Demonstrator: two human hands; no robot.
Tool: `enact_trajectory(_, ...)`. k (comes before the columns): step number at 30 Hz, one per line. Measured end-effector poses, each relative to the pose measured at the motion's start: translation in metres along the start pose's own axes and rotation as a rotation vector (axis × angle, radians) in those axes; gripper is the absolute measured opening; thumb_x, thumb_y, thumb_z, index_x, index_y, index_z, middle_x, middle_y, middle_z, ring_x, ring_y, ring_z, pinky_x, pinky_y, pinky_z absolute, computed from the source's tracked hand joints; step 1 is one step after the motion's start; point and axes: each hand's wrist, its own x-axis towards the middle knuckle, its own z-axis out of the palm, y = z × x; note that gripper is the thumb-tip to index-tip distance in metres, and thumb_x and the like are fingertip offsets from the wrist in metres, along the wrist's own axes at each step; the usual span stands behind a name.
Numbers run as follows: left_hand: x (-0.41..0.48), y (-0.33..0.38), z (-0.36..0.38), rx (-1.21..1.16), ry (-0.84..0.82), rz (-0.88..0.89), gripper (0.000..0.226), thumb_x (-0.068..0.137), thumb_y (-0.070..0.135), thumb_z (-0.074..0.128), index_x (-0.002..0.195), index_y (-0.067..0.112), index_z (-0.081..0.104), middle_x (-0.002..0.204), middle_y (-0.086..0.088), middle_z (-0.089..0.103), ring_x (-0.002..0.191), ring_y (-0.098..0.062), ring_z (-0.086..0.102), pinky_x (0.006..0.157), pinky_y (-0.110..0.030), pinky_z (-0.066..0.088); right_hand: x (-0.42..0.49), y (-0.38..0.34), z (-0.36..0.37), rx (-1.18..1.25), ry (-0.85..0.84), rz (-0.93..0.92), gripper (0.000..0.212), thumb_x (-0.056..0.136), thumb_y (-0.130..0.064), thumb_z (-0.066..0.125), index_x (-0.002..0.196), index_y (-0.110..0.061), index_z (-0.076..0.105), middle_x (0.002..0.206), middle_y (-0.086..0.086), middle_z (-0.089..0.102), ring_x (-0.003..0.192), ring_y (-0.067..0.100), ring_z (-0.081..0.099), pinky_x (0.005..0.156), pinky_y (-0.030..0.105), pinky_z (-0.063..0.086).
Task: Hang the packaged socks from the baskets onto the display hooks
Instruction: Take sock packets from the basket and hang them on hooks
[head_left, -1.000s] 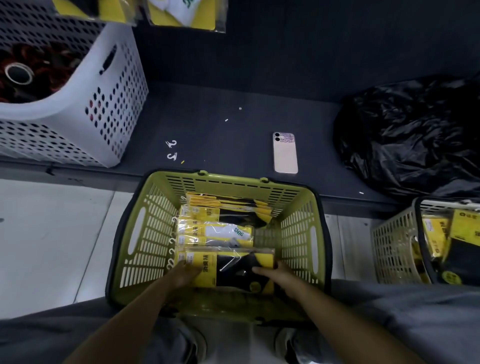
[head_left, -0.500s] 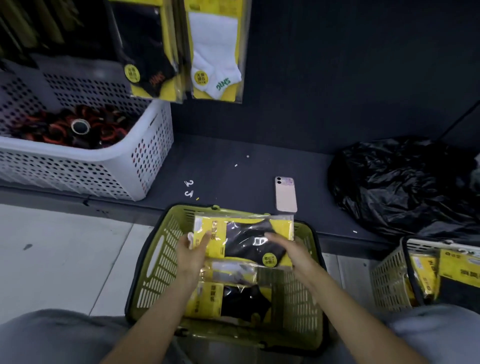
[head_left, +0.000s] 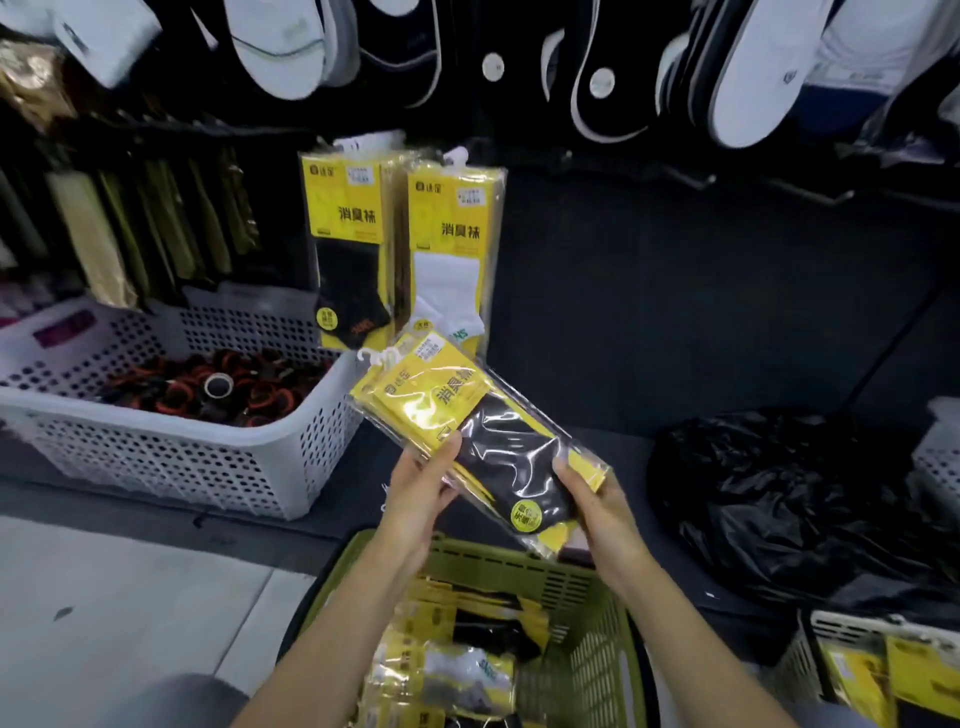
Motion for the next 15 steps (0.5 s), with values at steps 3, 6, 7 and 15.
enact_trajectory(3,0.003,0.023,-0.003,0.134,0.015,0.117,0.025,0.082,0.034,0.067,0.105,0.032,0.060,0.093,0.020,0.072,0.088,0.001,0.067,0.069,-0.014,0.051,0.011,-0.030,0.009,-0.159,0.063,-0.216,0.058,0.083,-0.026,0.070,0.134,-0.022,0.043,0.128,-0.003,0.053,0.118,0.010,0.052,0.100,0.024,0.042)
enact_trajectory(6,0.007,0.040,-0.001,0.199,0.015,0.160,0.044,0.070,0.043,0.071,0.111,0.034,0.060,0.106,0.013,0.071,0.102,-0.006,0.066,0.091,-0.031,0.047,0.015,-0.058,0.033,-0.232,-0.058,-0.352,0.045,0.084,-0.021,0.069,0.126,-0.020,0.051,0.121,-0.003,0.060,0.111,0.006,0.057,0.094,0.020,0.046)
enact_trajectory(7,0.008,0.045,0.000,0.203,0.007,0.177,0.045,0.068,0.045,0.072,0.111,0.036,0.060,0.108,0.012,0.071,0.104,-0.008,0.065,0.094,-0.033,0.046,0.016,-0.065,0.042,-0.251,-0.097,-0.383,0.041,0.084,-0.021,0.069,0.122,-0.020,0.054,0.117,-0.003,0.062,0.105,0.002,0.060,0.087,0.016,0.049)
enact_trajectory(15,0.016,0.078,-0.006,0.212,0.046,0.272,0.060,0.055,0.050,0.080,0.110,0.034,0.063,0.104,0.011,0.072,0.099,-0.006,0.067,0.086,-0.028,0.051,0.023,-0.086,0.089,-0.218,-0.146,-0.464,0.015,0.080,-0.017,0.075,0.089,-0.014,0.063,0.089,0.003,0.072,0.080,0.011,0.068,0.069,0.021,0.055)
